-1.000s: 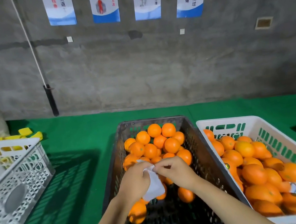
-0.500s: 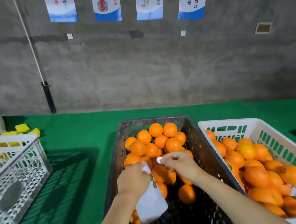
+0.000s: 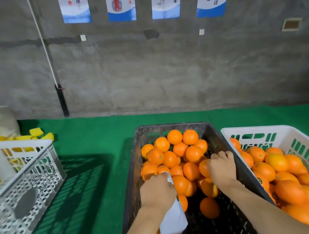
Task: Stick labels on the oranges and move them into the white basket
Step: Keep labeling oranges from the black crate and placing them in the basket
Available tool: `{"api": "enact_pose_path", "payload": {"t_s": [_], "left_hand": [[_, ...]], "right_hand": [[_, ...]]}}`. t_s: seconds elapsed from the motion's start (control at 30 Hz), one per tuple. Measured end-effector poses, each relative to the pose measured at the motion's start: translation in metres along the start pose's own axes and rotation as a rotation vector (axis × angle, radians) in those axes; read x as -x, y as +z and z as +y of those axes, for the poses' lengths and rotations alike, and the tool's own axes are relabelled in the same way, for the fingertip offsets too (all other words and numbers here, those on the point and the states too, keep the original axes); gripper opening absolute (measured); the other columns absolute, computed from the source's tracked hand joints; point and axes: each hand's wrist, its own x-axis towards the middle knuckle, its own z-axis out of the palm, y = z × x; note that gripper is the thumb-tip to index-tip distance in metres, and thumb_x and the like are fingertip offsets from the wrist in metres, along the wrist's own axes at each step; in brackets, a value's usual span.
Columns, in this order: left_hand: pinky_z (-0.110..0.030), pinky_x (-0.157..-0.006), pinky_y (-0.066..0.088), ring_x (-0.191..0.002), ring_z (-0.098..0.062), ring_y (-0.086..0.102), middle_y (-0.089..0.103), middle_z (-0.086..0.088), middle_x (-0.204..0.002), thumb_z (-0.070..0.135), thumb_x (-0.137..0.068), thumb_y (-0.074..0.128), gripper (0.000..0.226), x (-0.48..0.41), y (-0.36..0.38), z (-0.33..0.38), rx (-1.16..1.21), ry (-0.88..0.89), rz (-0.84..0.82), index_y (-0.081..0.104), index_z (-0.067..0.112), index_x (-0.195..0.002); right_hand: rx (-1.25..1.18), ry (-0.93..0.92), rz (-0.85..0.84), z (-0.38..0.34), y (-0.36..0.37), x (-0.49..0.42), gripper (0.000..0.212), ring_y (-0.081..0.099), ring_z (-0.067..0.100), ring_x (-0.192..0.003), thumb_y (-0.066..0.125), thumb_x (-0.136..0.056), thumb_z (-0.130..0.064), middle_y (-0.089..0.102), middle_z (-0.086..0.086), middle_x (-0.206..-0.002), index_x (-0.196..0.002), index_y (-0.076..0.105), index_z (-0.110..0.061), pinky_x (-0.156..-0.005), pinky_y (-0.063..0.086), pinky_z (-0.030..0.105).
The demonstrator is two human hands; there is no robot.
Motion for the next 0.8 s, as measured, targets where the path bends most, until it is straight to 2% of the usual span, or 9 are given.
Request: {"api": "enact_pose_path", "payload": {"t_s": [0.13, 0.23, 0.27, 0.37, 0.47, 0.63, 0.7, 0.77, 0.8], "left_hand": [[-0.029, -0.061, 0.039, -0.083, -0.027, 0.062, 0.055, -0.003, -0.081, 0.023, -0.093, 0.047, 0.012, -0.003, 0.001, 0.003, 0.002, 0.015, 0.001, 0.041, 0.020, -0.083], [-0.027, -0.062, 0.038, -0.084, -0.027, 0.062, 0.051, -0.002, -0.080, 0.024, -0.094, 0.047, 0.013, -0.002, 0.002, 0.002, 0.009, 0.017, 0.016, 0.041, 0.019, -0.083], [-0.028, -0.062, 0.038, -0.084, -0.028, 0.062, 0.049, -0.001, -0.079, 0.024, -0.094, 0.047, 0.013, -0.002, 0.002, 0.002, 0.012, 0.023, 0.019, 0.042, 0.019, -0.083], [-0.028, -0.061, 0.037, -0.081, -0.027, 0.061, 0.049, 0.000, -0.079, 0.023, -0.095, 0.046, 0.010, -0.002, 0.005, 0.001, -0.003, 0.047, 0.022, 0.054, 0.017, -0.094], [-0.029, -0.059, 0.037, -0.083, -0.028, 0.063, 0.052, -0.003, -0.079, 0.023, -0.095, 0.045, 0.017, -0.003, 0.005, 0.000, -0.008, 0.046, 0.023, 0.059, 0.016, -0.103], [-0.029, -0.058, 0.037, -0.083, -0.028, 0.064, 0.052, -0.003, -0.077, 0.024, -0.094, 0.046, 0.013, -0.003, 0.005, 0.002, 0.019, 0.024, 0.028, 0.049, 0.014, -0.086], [-0.029, -0.059, 0.038, -0.082, -0.027, 0.063, 0.046, 0.000, -0.073, 0.024, -0.094, 0.046, 0.012, -0.003, 0.005, 0.001, 0.024, 0.033, 0.031, 0.050, 0.016, -0.086], [-0.029, -0.060, 0.040, -0.082, -0.028, 0.063, 0.045, 0.001, -0.073, 0.023, -0.094, 0.046, 0.014, -0.002, 0.006, 0.000, 0.027, 0.036, 0.026, 0.057, 0.014, -0.095], [-0.030, -0.060, 0.040, -0.082, -0.028, 0.063, 0.045, 0.000, -0.073, 0.023, -0.094, 0.046, 0.014, -0.003, 0.006, 0.000, 0.031, 0.034, 0.022, 0.056, 0.014, -0.095]], "right_hand": [[0.003, -0.026, -0.033, -0.003, 0.005, 0.004, 0.014, 0.065, 0.026, -0.080, 0.068, -0.080, -0.005, 0.068, 0.004, -0.078, -0.074, 0.071, -0.017, -0.085, 0.042, 0.042], [-0.041, -0.049, 0.042, -0.004, 0.007, 0.006, 0.028, 0.059, 0.030, -0.050, 0.082, -0.053, 0.008, 0.058, 0.009, -0.054, -0.052, 0.061, -0.011, -0.065, 0.048, 0.040], [-0.037, -0.044, 0.029, -0.004, 0.008, 0.006, 0.028, 0.059, 0.029, -0.049, 0.082, -0.054, 0.008, 0.059, 0.009, -0.056, -0.053, 0.061, -0.011, -0.064, 0.047, 0.039], [-0.024, -0.055, -0.069, -0.004, 0.018, 0.007, 0.019, 0.066, 0.024, -0.077, 0.059, -0.087, -0.003, 0.068, 0.003, -0.088, -0.081, 0.067, -0.019, -0.080, 0.041, 0.037], [-0.053, -0.059, -0.077, -0.007, 0.021, 0.009, 0.025, 0.066, 0.022, -0.093, 0.045, -0.094, -0.007, 0.064, 0.002, -0.107, -0.096, 0.065, -0.020, -0.086, 0.041, 0.035], [-0.181, 0.000, -0.128, -0.007, 0.022, 0.011, 0.036, 0.066, 0.024, -0.099, 0.036, -0.101, -0.023, 0.064, 0.003, -0.120, -0.130, 0.056, -0.016, -0.088, 0.045, 0.036], [-0.212, 0.016, -0.185, -0.008, 0.024, 0.010, 0.046, 0.067, 0.023, -0.096, 0.036, -0.102, -0.026, 0.070, 0.002, -0.110, -0.146, 0.042, -0.015, -0.082, 0.046, 0.034], [-0.237, 0.031, -0.225, -0.010, 0.023, 0.010, 0.047, 0.067, 0.024, -0.098, 0.040, -0.102, -0.026, 0.070, 0.004, -0.109, -0.148, 0.040, -0.015, -0.073, 0.046, 0.032], [-0.238, 0.031, -0.222, -0.011, 0.021, 0.009, 0.044, 0.063, 0.026, -0.107, 0.041, -0.101, -0.026, 0.067, 0.006, -0.117, -0.143, 0.045, -0.016, -0.078, 0.048, 0.033]]}}
